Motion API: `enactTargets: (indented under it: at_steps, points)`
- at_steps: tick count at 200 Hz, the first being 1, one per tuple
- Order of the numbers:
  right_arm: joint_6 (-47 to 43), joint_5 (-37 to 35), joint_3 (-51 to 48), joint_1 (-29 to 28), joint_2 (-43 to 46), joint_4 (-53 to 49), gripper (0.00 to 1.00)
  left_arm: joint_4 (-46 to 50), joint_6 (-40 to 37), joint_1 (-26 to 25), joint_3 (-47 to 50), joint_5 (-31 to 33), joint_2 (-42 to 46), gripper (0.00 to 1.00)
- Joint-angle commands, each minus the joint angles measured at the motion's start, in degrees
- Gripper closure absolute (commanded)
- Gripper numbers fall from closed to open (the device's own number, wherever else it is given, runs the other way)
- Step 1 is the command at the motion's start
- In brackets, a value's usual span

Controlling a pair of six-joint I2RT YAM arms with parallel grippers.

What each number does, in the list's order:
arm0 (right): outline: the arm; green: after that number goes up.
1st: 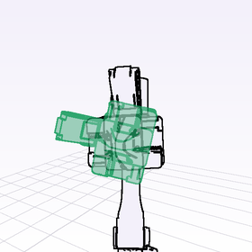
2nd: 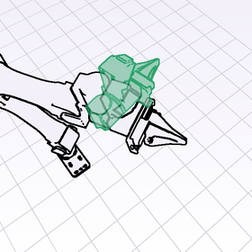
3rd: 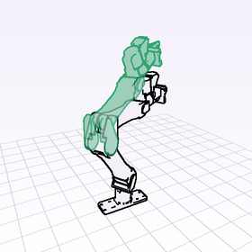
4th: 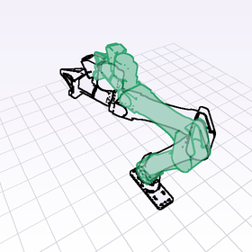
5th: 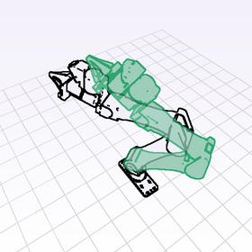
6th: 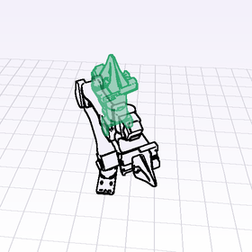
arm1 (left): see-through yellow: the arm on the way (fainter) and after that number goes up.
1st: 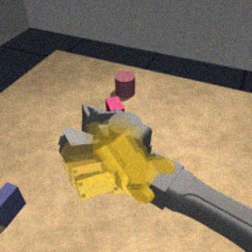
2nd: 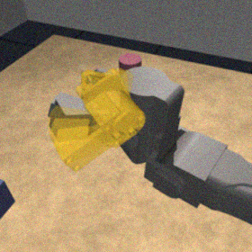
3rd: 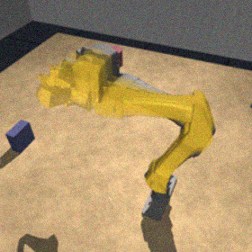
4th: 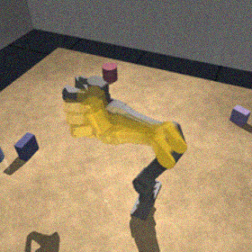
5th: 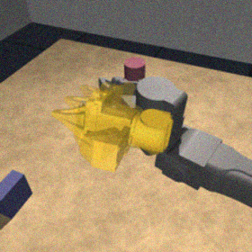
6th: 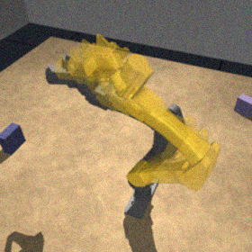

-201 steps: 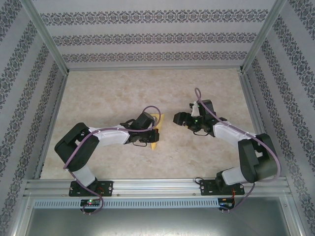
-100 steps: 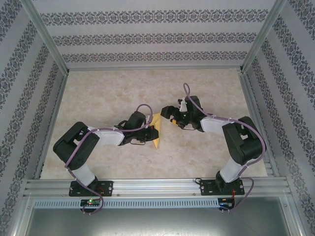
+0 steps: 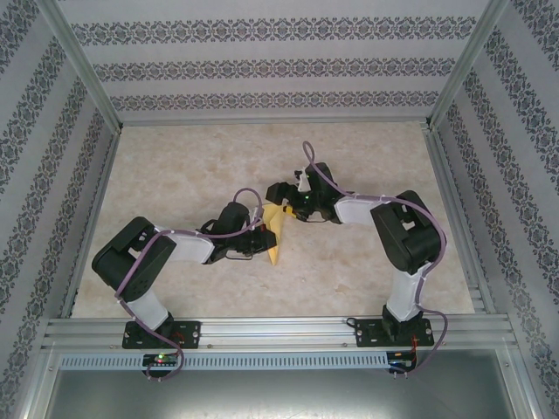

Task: Fold a paper plane with a square sheet of paper (fold left side to right side)
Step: Fold the wing for the fifth time at the center of the table.

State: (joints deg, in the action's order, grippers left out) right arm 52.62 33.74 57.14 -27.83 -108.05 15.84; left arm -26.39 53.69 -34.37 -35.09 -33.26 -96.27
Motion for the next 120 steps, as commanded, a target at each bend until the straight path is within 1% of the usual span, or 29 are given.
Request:
enactTargets:
  at_steps: [1, 34, 58, 91, 120]
  points:
    - [0.20, -0.78, 2.05, -0.88, -1.58, -2.17, 0.06, -4.49, 1.37, 0.91, 0.45, -1.48, -0.15, 0.98]
    - [-0.97, -2.86, 2.70, -1.08, -1.53, -5.21, 0.05, -3.80, 1.07, 0.97, 0.49, -1.17, 0.12, 0.99]
    - [-1.38, -1.93, 4.01, -1.34, -2.79, -6.64, 0.04, -3.65, 0.80, 1.06, 0.56, -1.15, 0.01, 0.99]
    - [-2.20, -2.40, 5.91, -1.83, -4.35, -8.56, 0.02, -4.02, 0.89, 1.23, 1.16, -1.03, 0.07, 0.99]
    - [-4.63, -4.45, 7.99, -2.27, -4.99, -14.02, 0.02, -4.36, 0.93, 1.71, 1.95, -1.15, 0.12, 0.99]
